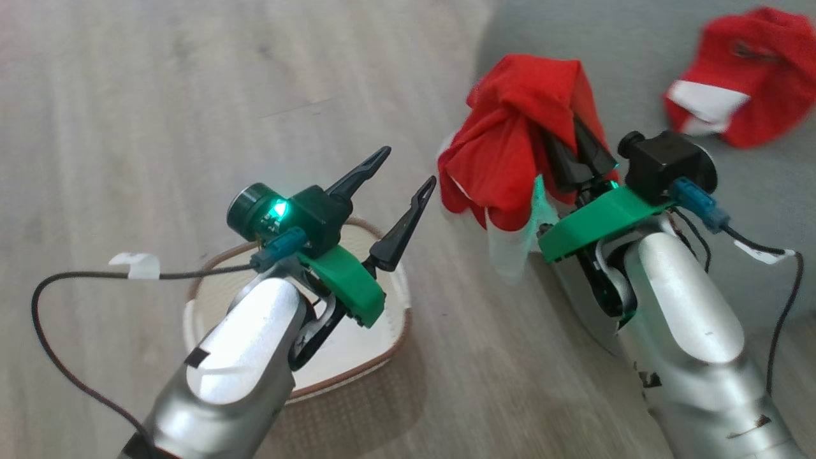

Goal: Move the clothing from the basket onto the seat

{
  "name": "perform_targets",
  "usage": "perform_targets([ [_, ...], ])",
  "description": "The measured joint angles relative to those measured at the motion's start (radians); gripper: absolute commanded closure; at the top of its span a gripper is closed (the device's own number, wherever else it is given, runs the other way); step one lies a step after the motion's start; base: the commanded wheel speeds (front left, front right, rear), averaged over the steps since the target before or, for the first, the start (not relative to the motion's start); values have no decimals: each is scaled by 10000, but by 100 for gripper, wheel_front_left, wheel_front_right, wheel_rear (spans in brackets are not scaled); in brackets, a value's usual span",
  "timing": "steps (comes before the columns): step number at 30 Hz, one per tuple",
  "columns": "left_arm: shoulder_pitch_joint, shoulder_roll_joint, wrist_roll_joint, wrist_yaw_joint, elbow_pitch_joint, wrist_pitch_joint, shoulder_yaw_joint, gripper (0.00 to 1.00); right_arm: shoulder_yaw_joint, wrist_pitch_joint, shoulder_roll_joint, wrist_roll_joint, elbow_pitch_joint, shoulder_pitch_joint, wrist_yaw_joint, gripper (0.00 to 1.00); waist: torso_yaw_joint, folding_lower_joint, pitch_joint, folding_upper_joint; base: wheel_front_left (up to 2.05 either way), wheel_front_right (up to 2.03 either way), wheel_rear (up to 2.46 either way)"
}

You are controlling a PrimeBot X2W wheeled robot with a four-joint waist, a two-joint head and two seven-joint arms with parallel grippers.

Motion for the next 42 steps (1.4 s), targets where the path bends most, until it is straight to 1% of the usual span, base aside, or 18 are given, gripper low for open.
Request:
perform_targets([
  [3, 33, 35, 0, -75, -29, 0, -63, 0, -159, 0, 2, 2, -215, 60, 0, 100, -576, 0, 8, 0, 0, 0, 0],
  [9, 153, 121, -2, -77, -138, 0, -115, 0, -385, 0, 8, 2, -650, 256, 0, 100, -1727, 0, 15, 0, 0, 0, 0],
  [12, 144, 75, -2, -77, -136, 0, -276, 0, -909, 0, -17, -92, -1034, 697, 0, 100, -2186, 0, 52, 0, 0, 0, 0],
  [14, 119, 31, -2, -77, -134, 0, -412, 0, -1344, -2, -42, -167, -1313, 1051, 0, 100, -2350, -1, 135, 0, 0, 0, 0],
  [20, -134, 19, -138, -77, -121, 0, -794, 0, -2439, 0, -44, -454, -2056, 1896, 0, 100, -2489, 0, 555, 0, 0, 0, 0],
  [22, -233, 50, -173, -77, -130, 0, -884, 0, -2719, 0, -58, -543, -2155, 1929, 0, 100, -2502, 0, 728, 0, 0, 0, 0],
  [26, -302, 345, -169, -77, -165, -2, -959, 0, -3177, 0, -301, -819, -2263, 1646, 0, 100, -2508, 0, 1141, 0, 0, 0, 0],
  [29, -302, 604, -169, -77, -221, -2, -949, 0, -3549, -2, -546, -953, -2075, 954, 0, 100, -2501, 0, 1486, 0, 0, 0, 0],
  [34, -302, 1007, -153, -75, -585, 17, -941, 0, -3996, -2, -928, -984, -1440, -729, 0, 100, -2485, 1, 2101, 0, 0, 0, 0],
  [38, -328, 1285, -140, -75, -1034, 244, -951, 0, -4692, -2, -1576, -1154, -755, -2055, 0, 100, -2329, 2, 2637, 0, 0, 0, 0],
  [41, -490, 1486, -140, -75, -1338, 430, -980, 0, -5290, -2, -1937, -1377, -267, -3065, 0, 100, -2142, 2, 3056, 0, 0, 0, 0],
  [42, -575, 1540, -140, -75, -1440, 477, -999, 0, -5448, 2, -2155, -1469, 8, -3412, 0, 100, -2060, 3, 3198, 0, 0, 0, 0],
])
